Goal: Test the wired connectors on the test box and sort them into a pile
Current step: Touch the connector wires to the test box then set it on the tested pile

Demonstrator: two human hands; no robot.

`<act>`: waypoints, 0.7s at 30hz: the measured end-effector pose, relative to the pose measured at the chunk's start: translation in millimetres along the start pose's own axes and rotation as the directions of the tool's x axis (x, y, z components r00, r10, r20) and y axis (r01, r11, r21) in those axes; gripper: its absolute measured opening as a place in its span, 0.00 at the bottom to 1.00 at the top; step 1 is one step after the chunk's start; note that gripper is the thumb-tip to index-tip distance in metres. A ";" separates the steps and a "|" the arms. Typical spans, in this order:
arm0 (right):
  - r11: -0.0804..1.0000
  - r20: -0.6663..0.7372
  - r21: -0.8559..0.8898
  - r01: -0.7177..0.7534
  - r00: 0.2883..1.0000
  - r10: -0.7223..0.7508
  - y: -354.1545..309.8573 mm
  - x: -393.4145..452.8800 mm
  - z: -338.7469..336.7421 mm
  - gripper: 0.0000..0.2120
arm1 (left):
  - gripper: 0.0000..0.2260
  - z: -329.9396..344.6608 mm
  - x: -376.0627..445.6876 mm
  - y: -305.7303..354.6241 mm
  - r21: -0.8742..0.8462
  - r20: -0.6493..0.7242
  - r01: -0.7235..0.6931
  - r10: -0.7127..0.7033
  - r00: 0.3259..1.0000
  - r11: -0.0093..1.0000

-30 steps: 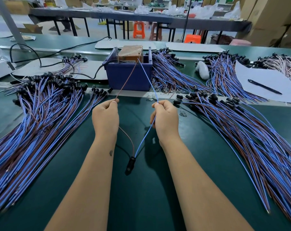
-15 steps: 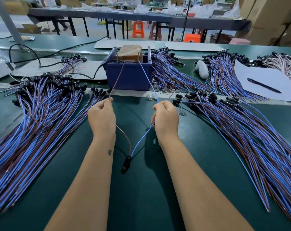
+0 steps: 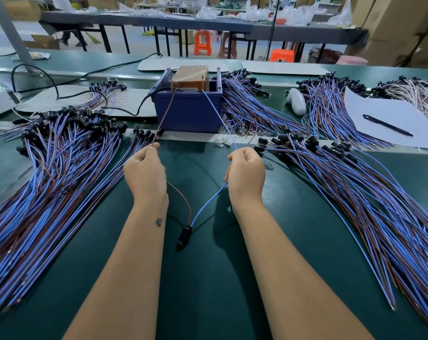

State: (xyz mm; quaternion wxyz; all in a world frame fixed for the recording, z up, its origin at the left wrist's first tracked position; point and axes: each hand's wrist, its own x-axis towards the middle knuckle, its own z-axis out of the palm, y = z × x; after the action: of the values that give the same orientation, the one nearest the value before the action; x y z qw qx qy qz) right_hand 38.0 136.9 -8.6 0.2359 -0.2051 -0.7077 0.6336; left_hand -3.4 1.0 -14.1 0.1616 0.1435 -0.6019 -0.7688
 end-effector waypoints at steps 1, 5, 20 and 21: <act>1.000 -0.015 0.007 -0.002 1.000 0.002 0.1 0.2 -0.2 0.08 | 0.11 0.0 0.2 -0.2 -0.002 -0.002 0.002 -0.002 1.000 1.000; 0.998 -0.065 0.054 -0.013 0.998 0.016 0.4 0.8 -0.9 0.07 | 0.11 0.3 0.8 -0.1 -0.026 -0.015 0.012 -0.013 1.000 1.000; 0.999 -0.009 0.028 0.027 1.000 -0.026 0.4 -0.7 1.0 0.07 | 0.12 0.0 0.6 3.4 -0.138 -0.083 0.017 -0.029 0.996 0.990; 0.999 -0.008 0.028 0.028 1.000 -0.027 0.6 -0.6 1.3 0.07 | 0.12 0.2 0.6 3.6 -0.144 -0.083 0.017 -0.029 0.996 0.989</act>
State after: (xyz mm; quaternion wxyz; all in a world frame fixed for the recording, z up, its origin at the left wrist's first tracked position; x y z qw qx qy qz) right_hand 37.7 135.5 -9.3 0.2501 -0.1943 -0.7006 0.6394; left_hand -3.7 0.1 -10.5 0.1882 0.1712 -0.5361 -0.8049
